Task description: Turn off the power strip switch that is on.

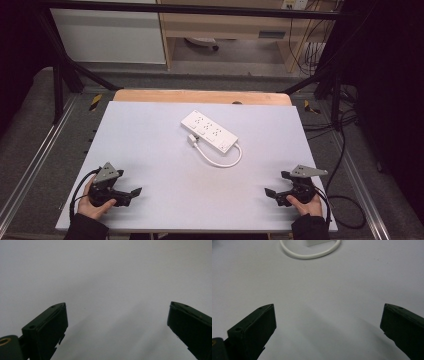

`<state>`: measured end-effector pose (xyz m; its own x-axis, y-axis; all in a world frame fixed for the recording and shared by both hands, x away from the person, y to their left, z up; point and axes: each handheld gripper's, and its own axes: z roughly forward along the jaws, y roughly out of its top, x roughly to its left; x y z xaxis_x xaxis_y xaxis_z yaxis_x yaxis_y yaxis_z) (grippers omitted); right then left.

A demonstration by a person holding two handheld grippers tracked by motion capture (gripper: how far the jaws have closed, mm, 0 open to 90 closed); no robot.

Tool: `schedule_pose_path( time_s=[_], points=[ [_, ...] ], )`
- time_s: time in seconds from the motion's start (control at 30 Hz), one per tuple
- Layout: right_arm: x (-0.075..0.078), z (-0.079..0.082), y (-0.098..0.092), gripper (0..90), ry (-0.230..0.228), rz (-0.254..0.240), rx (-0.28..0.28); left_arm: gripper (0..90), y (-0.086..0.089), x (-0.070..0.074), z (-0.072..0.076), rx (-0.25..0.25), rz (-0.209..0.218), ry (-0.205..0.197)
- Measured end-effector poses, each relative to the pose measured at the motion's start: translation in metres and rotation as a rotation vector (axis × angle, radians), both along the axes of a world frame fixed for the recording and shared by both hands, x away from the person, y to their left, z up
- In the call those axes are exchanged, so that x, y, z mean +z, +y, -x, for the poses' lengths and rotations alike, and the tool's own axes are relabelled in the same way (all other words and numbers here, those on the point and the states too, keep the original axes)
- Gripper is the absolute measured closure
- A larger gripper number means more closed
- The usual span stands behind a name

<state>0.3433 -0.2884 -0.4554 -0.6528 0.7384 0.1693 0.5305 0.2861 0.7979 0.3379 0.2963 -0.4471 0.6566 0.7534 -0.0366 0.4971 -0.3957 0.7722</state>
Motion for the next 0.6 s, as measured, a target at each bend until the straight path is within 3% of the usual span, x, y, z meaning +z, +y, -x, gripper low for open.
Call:
schedule_pose_path(
  time_s=[0.6],
  points=[
    [0.0009,0.0007,0.005,0.8,-0.007,0.009,0.002,3.4,-0.0018,-0.0015,0.0008,-0.007,-0.004,0.007]
  ],
)
